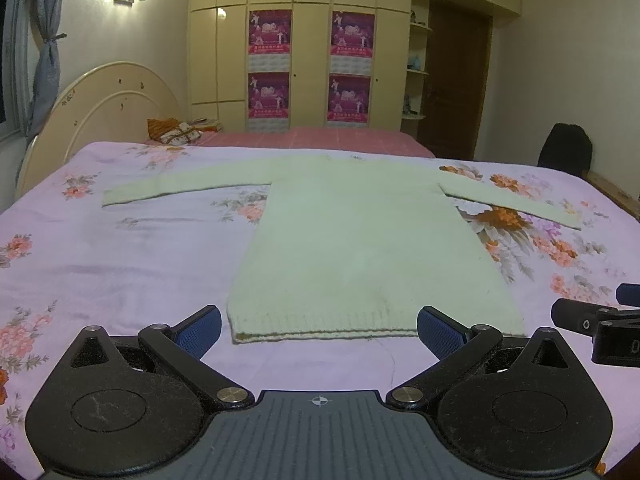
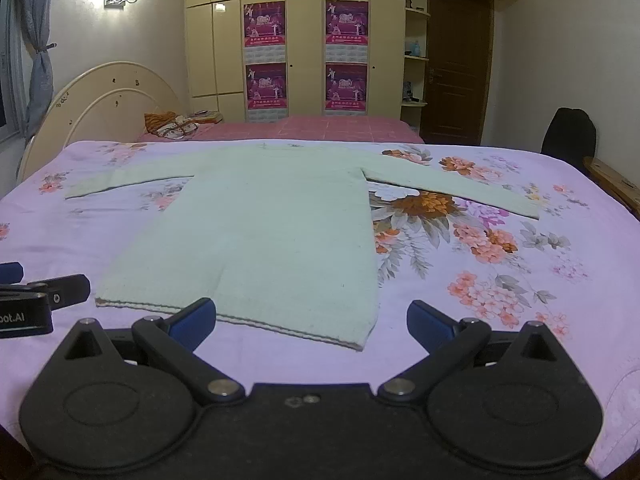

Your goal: Fold small clothes

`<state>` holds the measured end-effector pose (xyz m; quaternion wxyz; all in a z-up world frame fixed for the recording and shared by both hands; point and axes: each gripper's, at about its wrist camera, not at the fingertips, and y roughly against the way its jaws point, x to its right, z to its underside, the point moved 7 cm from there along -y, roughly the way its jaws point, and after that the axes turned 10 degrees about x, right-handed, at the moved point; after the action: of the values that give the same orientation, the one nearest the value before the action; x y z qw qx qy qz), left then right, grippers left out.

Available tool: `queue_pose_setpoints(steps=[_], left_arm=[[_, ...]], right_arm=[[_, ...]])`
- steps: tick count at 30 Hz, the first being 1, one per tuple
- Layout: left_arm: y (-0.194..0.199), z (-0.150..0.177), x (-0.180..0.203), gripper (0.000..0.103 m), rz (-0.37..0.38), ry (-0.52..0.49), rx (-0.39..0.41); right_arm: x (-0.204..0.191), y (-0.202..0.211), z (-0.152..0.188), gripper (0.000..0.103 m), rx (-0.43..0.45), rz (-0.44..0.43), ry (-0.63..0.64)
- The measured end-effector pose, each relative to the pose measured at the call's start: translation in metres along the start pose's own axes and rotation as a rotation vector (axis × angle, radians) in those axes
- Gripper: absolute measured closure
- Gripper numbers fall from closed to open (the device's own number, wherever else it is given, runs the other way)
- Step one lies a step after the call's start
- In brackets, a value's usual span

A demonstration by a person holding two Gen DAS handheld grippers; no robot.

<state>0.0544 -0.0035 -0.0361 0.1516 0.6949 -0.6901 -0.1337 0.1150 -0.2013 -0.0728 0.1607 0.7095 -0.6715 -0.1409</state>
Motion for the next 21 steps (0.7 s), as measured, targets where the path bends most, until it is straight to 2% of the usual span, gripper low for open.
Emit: queue_pose_setpoints(steps=[21], left_arm=[[-0.0024,0.0029,0.0055,0.000,0.001,-0.003,-0.013]], right_arm=[[0.0059,0.0016,-0.0004,0.001,-0.005,0.017,-0.018]])
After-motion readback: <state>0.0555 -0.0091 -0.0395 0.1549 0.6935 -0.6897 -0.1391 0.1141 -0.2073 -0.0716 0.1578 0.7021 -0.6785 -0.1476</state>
